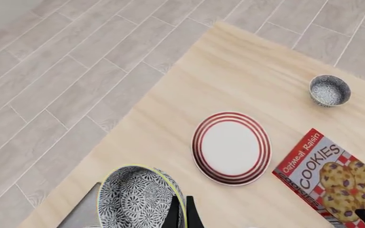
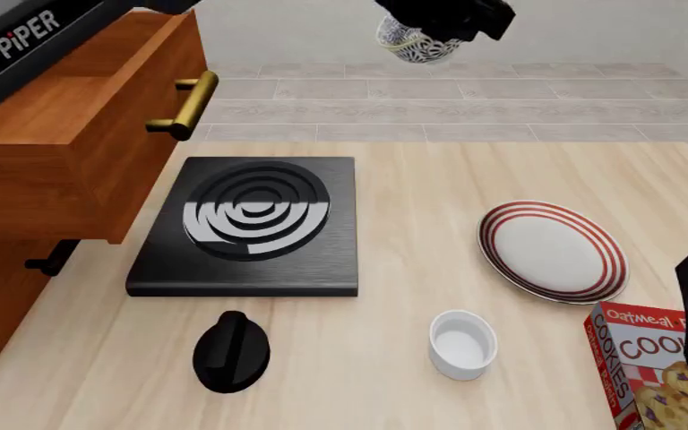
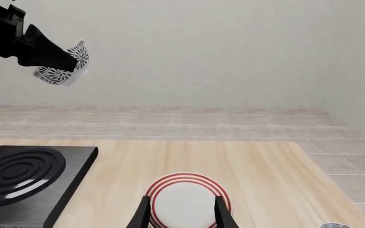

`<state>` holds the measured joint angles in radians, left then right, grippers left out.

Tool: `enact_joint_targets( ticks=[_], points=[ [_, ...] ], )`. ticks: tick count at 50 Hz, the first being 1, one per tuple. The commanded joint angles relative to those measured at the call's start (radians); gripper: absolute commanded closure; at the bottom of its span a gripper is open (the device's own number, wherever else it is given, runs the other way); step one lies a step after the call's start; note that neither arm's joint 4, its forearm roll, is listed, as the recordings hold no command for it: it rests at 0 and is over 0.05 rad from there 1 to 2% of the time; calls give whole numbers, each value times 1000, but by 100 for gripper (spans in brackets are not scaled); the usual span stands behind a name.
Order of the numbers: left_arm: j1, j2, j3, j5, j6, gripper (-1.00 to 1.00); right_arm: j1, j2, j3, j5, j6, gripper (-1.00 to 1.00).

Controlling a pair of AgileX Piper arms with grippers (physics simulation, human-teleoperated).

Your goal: Pick the akita bowl in the top layer of the wooden cabinet and place it on the plate.

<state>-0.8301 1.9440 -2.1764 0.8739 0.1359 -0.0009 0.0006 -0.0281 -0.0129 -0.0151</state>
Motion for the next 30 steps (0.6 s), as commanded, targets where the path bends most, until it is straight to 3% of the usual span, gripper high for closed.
enact_joint_targets(
  ticks=[1,30],
  points=[
    [-23,18,-8,-16,-2,100,-2,0,1,1,2,-100],
    [-81,109,-68,-40,-16,100,-2,0,-2,-1,2,-100]
  ],
)
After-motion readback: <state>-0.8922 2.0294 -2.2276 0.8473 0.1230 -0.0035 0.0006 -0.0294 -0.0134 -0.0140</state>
